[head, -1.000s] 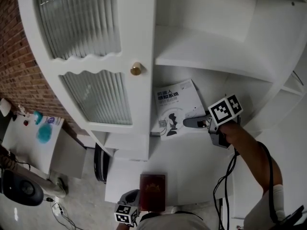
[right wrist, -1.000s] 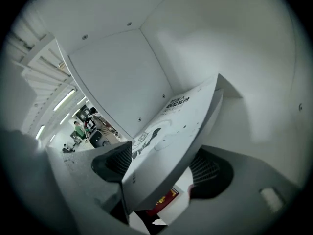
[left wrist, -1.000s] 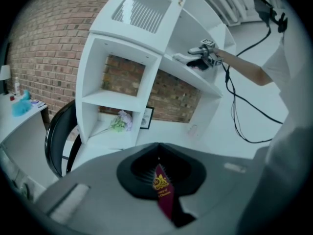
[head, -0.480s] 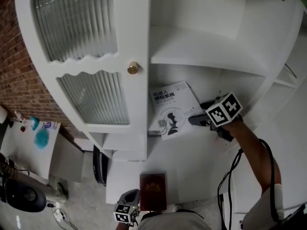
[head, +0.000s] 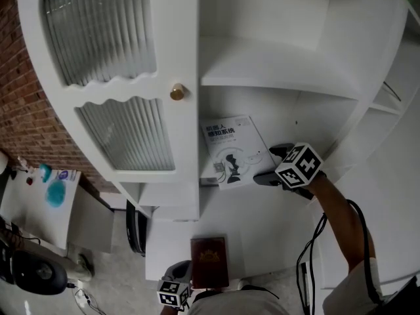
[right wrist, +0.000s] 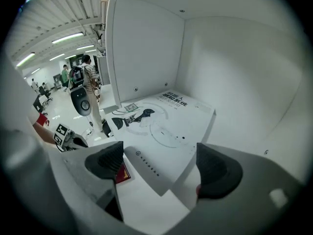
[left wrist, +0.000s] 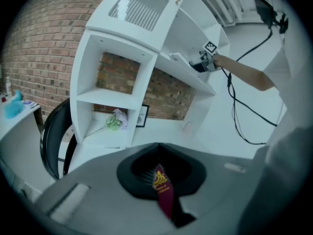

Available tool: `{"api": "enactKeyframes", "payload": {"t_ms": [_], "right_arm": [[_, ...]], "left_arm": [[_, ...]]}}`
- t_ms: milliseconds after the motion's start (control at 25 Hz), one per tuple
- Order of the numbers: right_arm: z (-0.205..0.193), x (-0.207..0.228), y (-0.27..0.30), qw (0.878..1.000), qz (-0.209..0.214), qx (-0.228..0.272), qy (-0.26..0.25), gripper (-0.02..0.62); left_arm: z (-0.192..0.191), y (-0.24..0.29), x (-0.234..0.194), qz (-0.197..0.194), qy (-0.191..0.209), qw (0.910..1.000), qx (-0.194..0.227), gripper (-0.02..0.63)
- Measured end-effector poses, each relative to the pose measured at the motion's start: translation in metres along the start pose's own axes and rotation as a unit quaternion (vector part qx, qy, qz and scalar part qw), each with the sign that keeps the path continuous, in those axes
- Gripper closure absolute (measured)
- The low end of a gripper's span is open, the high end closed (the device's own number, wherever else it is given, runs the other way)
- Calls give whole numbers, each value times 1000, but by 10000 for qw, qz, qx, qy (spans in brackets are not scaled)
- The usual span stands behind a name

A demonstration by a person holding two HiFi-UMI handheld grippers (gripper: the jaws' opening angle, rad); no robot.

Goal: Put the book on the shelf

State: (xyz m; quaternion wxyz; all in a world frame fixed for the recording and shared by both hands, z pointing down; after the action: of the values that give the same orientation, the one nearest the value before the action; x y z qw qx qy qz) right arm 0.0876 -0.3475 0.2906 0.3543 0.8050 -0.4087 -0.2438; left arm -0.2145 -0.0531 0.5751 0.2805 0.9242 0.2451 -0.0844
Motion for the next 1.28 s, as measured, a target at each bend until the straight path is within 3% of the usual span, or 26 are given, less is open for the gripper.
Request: {"api": "enactKeyframes", "payload": {"t_ms": [200, 720, 960, 1120, 1280], "right_arm": [[0, -7, 8, 9977, 400, 389, 386, 127], [20, -38, 27, 9937, 644, 903, 131, 133], [5, -51, -8, 9840, 61, 1748, 344, 135], [-35, -79, -38, 9799, -163, 1952, 381, 230], [-82, -107, -59, 9723, -248, 2198, 750, 386]], "left_arm": [[-6, -6, -2, 1, -55, 9999, -161, 600], [-11, -24, 0, -11, 92, 9998, -193, 600], [-16, -27, 5, -108, 171, 9997, -118, 600], [-4, -30, 16, -162, 233, 9996, -9, 600], [21, -33, 22, -107, 262, 9979, 589, 600]]}}
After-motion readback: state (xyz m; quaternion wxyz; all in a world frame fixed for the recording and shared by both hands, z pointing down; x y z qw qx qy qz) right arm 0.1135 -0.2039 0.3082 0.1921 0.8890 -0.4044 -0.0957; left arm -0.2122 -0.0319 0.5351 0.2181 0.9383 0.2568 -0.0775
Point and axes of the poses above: the fingertips, and each gripper's own axes: y forward along the fingers, x to its right, z out of its top, the point moved 9 cm from there along -y, backward along the fingers, and after that the axes turned 1 degree about y, right-handed, at the moved point
